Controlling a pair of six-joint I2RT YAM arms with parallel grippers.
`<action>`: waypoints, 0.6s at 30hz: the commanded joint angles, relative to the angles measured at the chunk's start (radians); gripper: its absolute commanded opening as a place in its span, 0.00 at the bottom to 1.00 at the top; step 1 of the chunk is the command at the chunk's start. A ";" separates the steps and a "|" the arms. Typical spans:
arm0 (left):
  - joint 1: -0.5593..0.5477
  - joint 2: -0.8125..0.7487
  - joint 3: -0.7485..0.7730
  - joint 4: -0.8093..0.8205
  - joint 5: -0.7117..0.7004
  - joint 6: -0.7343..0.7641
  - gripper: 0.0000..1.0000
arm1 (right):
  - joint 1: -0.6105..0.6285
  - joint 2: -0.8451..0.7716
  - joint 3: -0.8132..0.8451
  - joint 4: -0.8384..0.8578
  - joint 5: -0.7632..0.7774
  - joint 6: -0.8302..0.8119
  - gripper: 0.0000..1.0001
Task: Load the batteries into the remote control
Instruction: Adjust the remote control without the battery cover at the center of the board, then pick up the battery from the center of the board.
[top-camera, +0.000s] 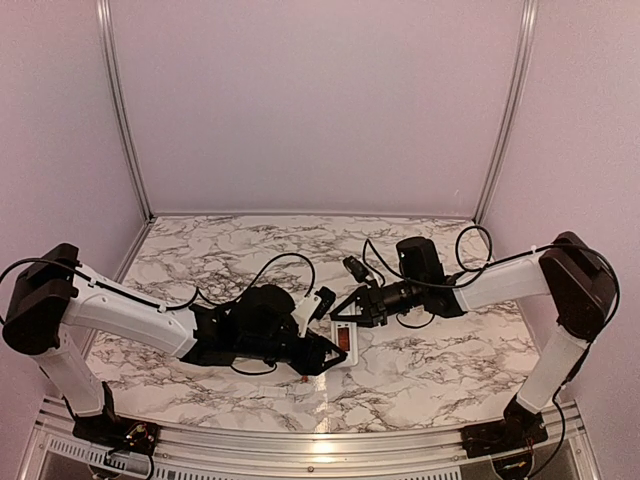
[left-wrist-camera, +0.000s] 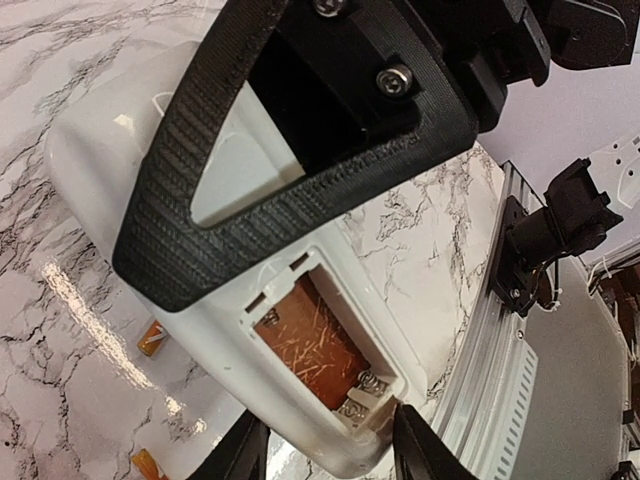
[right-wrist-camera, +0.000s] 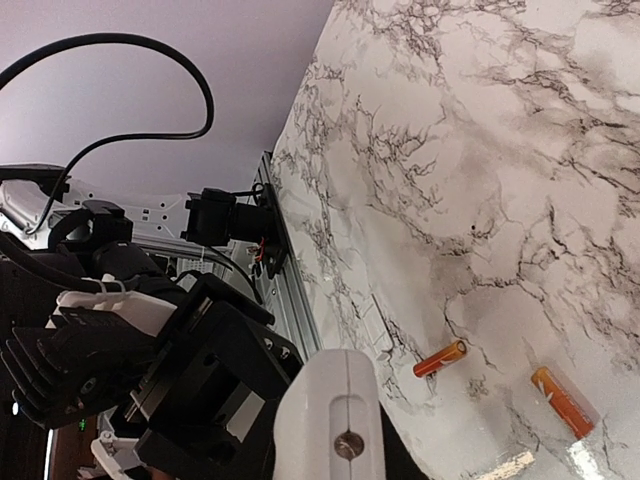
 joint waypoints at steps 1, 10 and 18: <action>-0.014 0.006 0.028 0.083 0.046 0.025 0.44 | 0.002 0.010 0.016 0.076 0.001 0.032 0.17; -0.003 -0.221 -0.050 -0.148 -0.255 -0.022 0.82 | -0.061 -0.033 0.023 -0.139 0.090 -0.127 0.00; 0.014 -0.384 -0.085 -0.425 -0.498 -0.153 0.99 | -0.088 -0.080 0.034 -0.267 0.141 -0.202 0.00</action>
